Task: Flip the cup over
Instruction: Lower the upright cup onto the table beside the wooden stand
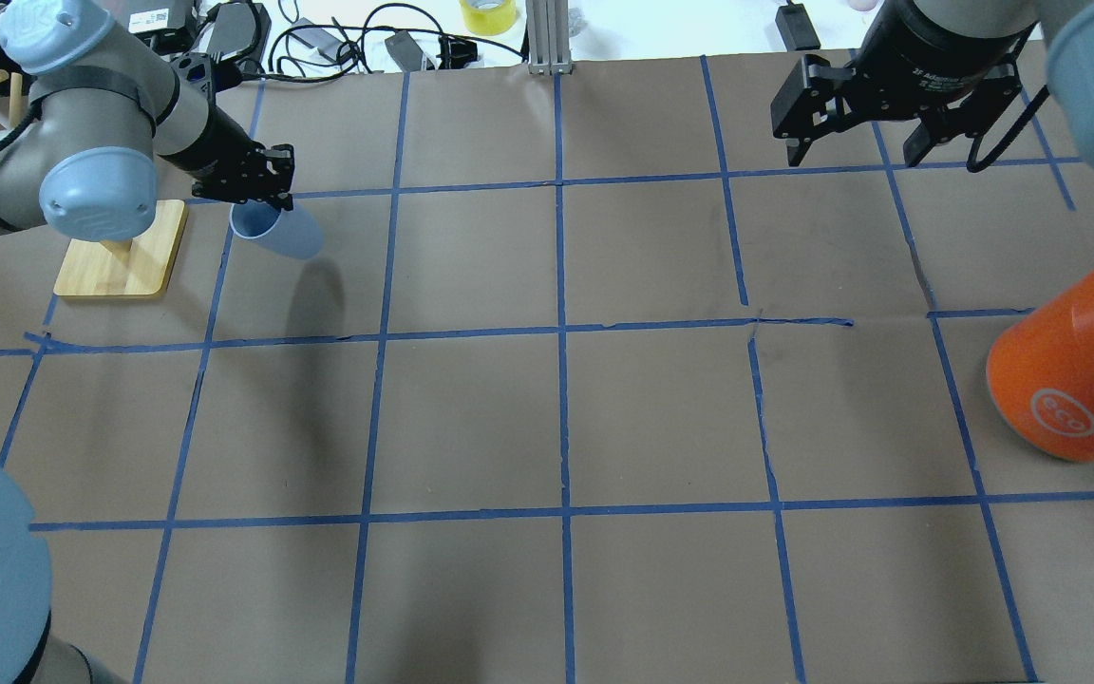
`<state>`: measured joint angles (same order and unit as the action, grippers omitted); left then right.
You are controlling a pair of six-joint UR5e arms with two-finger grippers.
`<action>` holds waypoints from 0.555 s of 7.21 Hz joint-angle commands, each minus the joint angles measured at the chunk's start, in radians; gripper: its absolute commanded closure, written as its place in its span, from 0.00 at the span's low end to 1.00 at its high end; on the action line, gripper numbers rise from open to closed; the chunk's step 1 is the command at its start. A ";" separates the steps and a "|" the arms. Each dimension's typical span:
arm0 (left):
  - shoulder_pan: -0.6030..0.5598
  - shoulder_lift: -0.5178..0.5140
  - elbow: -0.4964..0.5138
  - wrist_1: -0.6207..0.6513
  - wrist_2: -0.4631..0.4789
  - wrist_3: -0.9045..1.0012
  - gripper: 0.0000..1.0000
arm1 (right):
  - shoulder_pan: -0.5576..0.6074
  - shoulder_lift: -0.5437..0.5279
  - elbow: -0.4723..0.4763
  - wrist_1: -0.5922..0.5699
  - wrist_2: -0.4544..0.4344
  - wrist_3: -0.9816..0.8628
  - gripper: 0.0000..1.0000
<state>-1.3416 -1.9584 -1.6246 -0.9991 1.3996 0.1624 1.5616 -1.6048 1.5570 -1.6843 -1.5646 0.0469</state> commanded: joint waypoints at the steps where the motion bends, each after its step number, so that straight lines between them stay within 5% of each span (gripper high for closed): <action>1: 0.016 -0.036 0.079 -0.145 0.024 0.210 0.96 | 0.000 0.000 0.000 0.001 0.000 -0.001 0.00; 4: 0.010 -0.051 0.095 -0.181 0.044 0.345 0.96 | 0.000 0.000 0.002 0.001 0.000 -0.001 0.00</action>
<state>-1.3303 -2.0059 -1.5324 -1.1758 1.4283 0.4650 1.5616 -1.6050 1.5579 -1.6828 -1.5647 0.0461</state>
